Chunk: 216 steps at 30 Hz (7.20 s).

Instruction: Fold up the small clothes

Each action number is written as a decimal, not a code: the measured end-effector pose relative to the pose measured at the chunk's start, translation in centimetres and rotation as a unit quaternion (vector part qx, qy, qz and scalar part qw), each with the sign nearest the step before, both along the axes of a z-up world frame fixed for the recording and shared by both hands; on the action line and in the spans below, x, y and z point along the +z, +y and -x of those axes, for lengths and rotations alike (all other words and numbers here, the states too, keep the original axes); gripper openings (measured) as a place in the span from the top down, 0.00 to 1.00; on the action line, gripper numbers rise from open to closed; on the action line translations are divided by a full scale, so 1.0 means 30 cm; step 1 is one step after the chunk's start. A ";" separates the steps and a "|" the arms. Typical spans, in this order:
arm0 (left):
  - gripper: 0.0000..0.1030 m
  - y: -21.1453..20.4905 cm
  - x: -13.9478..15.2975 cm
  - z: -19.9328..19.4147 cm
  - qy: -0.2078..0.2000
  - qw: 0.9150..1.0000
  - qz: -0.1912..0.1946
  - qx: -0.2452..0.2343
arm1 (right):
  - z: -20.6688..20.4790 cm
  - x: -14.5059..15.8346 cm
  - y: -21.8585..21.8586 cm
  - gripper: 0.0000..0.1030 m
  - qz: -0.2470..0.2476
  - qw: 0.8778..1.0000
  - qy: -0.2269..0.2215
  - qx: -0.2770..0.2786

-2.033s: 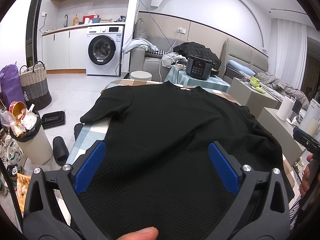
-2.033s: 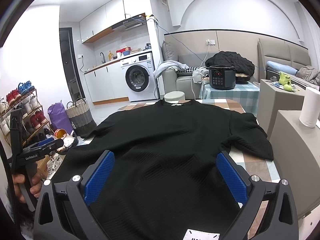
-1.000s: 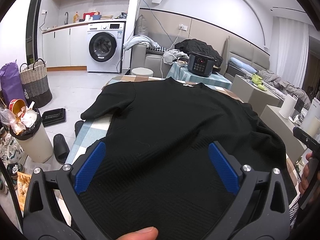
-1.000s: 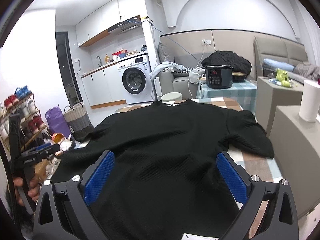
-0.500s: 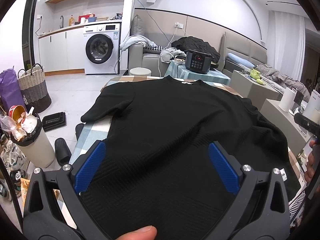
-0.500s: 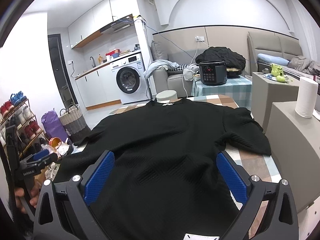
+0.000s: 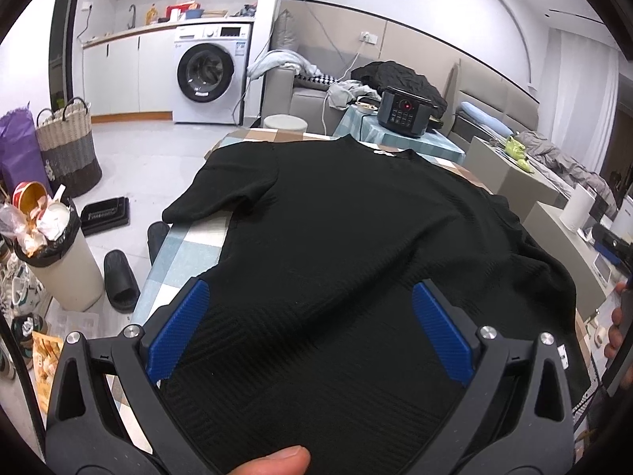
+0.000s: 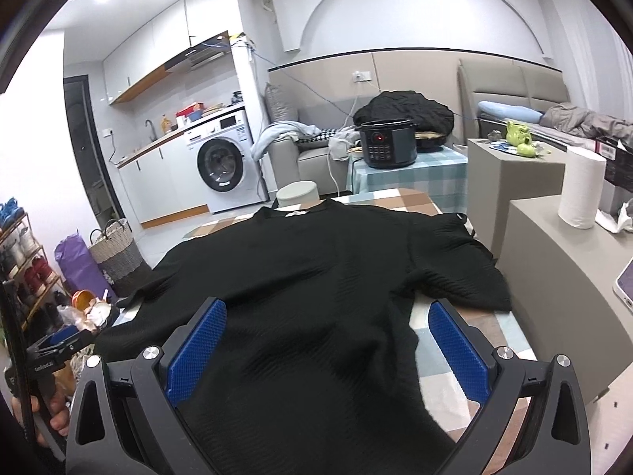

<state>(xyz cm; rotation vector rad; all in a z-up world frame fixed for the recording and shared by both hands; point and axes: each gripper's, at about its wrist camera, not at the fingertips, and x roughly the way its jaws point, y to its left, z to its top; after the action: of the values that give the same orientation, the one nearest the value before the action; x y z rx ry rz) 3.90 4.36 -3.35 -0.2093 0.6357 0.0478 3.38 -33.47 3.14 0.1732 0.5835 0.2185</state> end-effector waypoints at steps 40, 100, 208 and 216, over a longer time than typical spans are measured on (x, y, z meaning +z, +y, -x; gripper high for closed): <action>0.05 0.096 -0.042 -0.360 0.020 0.999 0.011 0.044 | -0.476 -0.358 -0.665 0.62 -0.231 0.916 0.212 -0.251; 0.79 0.722 -0.393 -0.563 0.115 0.932 0.251 0.236 | -0.440 -0.152 -0.026 0.49 -0.107 0.971 0.211 -0.019; 0.96 0.292 -0.324 -0.042 0.146 0.987 0.015 0.068 | 0.081 -0.224 -0.293 0.95 -0.116 0.983 0.142 0.028; 0.96 0.305 -0.109 0.019 0.040 0.997 0.033 0.054 | 0.102 -0.148 -0.337 0.96 -0.134 0.987 0.085 0.032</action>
<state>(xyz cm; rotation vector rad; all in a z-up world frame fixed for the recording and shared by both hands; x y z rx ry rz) 3.33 13.51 -6.61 -0.3061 0.7063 0.1395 0.33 -43.58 -1.30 0.4367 0.7300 0.3472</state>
